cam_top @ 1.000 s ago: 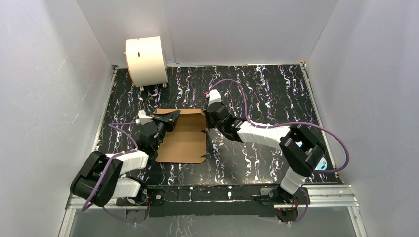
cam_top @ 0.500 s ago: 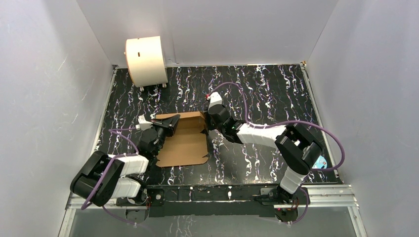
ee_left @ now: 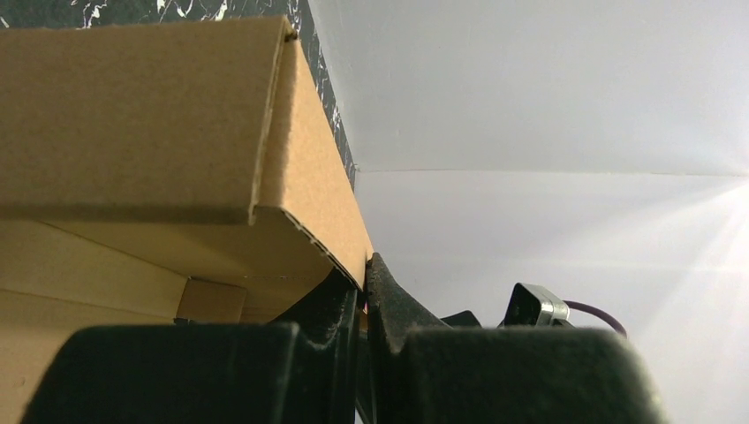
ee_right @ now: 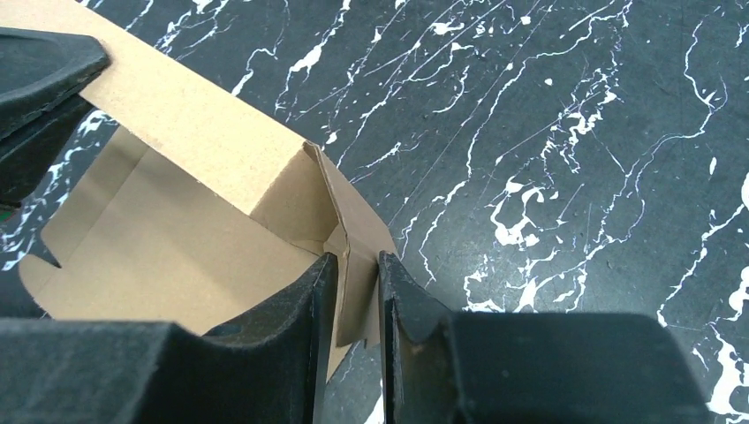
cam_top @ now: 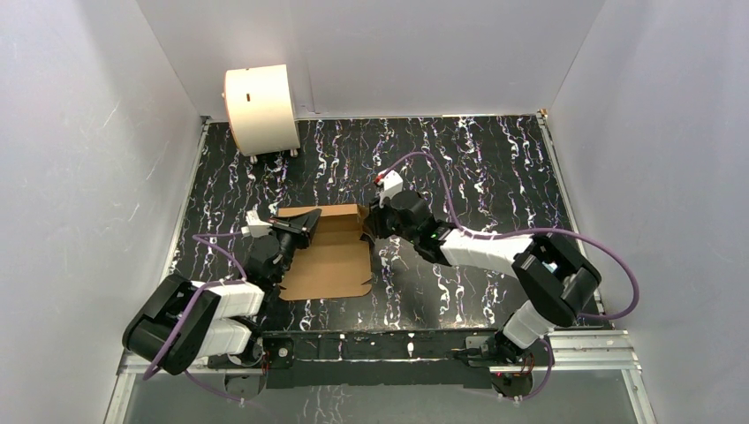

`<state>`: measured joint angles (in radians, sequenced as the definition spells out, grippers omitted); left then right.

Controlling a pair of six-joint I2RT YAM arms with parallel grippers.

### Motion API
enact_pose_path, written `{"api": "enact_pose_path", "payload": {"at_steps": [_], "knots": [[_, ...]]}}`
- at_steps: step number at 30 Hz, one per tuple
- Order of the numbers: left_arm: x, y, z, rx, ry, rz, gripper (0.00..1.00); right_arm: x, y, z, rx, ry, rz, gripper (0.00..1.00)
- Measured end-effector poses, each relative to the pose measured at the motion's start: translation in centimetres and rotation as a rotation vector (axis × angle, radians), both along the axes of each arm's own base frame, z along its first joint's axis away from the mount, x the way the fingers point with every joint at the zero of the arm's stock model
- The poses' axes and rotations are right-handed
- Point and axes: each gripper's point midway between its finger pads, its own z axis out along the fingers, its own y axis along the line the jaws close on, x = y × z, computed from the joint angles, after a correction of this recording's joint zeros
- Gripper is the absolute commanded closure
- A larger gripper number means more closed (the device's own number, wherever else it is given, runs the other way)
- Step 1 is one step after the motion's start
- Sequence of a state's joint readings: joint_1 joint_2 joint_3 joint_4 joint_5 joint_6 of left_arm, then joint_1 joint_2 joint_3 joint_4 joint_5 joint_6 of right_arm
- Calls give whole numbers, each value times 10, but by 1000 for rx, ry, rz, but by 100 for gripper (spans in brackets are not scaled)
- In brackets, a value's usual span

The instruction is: Fold the paper box

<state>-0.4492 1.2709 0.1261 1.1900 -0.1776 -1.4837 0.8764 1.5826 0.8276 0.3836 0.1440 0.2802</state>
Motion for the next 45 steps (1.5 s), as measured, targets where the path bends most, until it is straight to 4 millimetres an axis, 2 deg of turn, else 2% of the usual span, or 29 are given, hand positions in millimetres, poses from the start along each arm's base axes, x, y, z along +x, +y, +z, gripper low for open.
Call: {"api": "enact_pose_path", "payload": {"at_steps": [7, 11, 15, 24, 29, 31, 34, 40, 45], "knots": [[-1, 0, 1, 6, -5, -1, 100, -7, 1, 14, 81, 18, 113, 68], [-1, 0, 1, 5, -5, -2, 100, -18, 9, 15, 105, 39, 193, 65], [-1, 0, 1, 8, -6, -1, 100, -20, 13, 14, 137, 58, 241, 61], [-1, 0, 0, 37, -15, -6, 100, -25, 14, 15, 215, 58, 336, 49], [-5, 1, -1, 53, -25, -10, 100, -29, 13, 19, 238, 34, 396, 32], [-7, 1, 0, 60, -29, -12, 100, -31, 13, 21, 244, 22, 428, 28], [-8, 2, 1, 69, -31, -14, 100, -33, 13, 26, 253, -4, 478, 27], [-8, 2, -1, 81, -27, -16, 100, -36, 7, 29, 248, -38, 551, 27], [-8, 2, -1, 85, -27, -16, 100, -24, -17, 44, 231, -116, 515, 29]]}}
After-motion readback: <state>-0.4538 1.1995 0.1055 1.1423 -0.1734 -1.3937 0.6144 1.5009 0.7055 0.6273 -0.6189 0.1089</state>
